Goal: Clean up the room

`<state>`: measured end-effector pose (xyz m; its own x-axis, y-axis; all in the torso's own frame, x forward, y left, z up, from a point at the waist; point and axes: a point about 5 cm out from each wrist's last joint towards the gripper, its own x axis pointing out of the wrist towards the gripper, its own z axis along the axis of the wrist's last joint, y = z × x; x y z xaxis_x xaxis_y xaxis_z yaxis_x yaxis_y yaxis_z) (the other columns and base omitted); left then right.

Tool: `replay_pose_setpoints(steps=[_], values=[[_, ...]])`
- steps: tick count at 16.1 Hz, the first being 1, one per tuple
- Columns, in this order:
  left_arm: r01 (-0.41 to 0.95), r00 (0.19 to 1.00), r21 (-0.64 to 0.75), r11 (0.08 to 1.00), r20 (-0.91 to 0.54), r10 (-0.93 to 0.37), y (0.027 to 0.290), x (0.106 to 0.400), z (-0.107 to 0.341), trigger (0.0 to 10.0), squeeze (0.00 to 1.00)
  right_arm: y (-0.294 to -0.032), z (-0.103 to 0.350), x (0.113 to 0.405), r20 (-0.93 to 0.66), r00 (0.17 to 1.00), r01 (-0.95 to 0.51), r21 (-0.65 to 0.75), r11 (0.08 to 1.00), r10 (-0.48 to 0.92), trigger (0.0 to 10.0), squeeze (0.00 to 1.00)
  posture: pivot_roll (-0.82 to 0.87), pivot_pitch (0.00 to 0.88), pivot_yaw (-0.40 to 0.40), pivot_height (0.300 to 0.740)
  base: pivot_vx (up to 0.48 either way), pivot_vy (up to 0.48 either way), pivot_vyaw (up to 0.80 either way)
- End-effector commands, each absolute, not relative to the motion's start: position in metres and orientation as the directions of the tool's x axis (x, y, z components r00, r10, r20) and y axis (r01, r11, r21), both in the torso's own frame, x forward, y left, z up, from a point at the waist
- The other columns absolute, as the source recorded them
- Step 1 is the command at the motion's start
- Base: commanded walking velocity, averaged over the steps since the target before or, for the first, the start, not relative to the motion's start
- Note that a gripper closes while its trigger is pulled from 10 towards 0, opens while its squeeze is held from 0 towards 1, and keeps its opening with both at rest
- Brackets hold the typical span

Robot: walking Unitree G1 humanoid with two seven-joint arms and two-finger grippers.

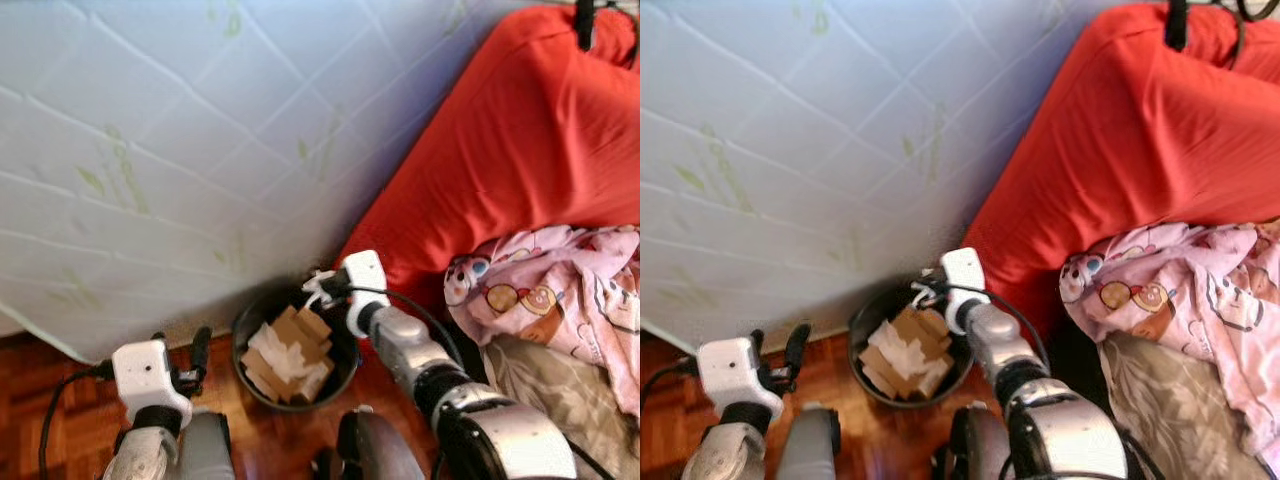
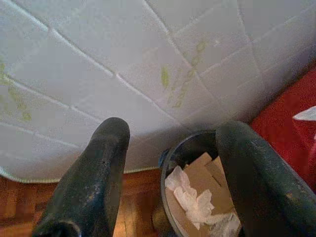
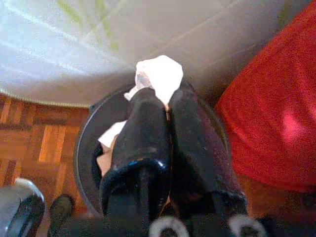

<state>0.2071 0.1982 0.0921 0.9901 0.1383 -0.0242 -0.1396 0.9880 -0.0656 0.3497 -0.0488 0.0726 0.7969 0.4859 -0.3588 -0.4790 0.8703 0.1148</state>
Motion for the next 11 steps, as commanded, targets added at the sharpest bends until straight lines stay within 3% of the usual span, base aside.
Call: replay_pose_setpoints(steps=[1,5,6,11], values=[[-0.135,0.991,-0.071,0.988,-0.031,0.133,0.189,0.201,0.095,10.0,0.0,-0.049,0.066,0.346,-0.402,0.783,-0.478,0.098,0.873,0.474,10.0,0.0,0.28,0.323,-0.237,0.631,0.0,0.0,0.0],[-0.156,0.987,-0.081,0.984,-0.039,0.153,0.184,0.185,0.103,10.0,0.0,-0.046,0.063,0.344,-0.416,0.779,-0.479,0.088,0.873,0.469,10.0,0.01,0.27,0.377,-0.26,0.631,0.0,0.0,0.0],[-0.164,0.986,-0.082,0.983,-0.042,0.161,0.183,0.183,0.106,10.0,0.0,-0.045,0.062,0.343,-0.42,0.775,-0.484,0.088,0.871,0.473,10.0,1.0,0.27,0.382,-0.261,0.631,0.0,0.0,0.0],[-0.171,0.985,-0.077,0.982,-0.054,0.167,0.181,0.178,0.11,10.0,0.0,-0.044,0.059,0.34,-0.421,0.772,-0.482,0.102,0.87,0.477,10.0,1.0,0.27,0.403,-0.268,0.631,0.0,0.0,0.0]])
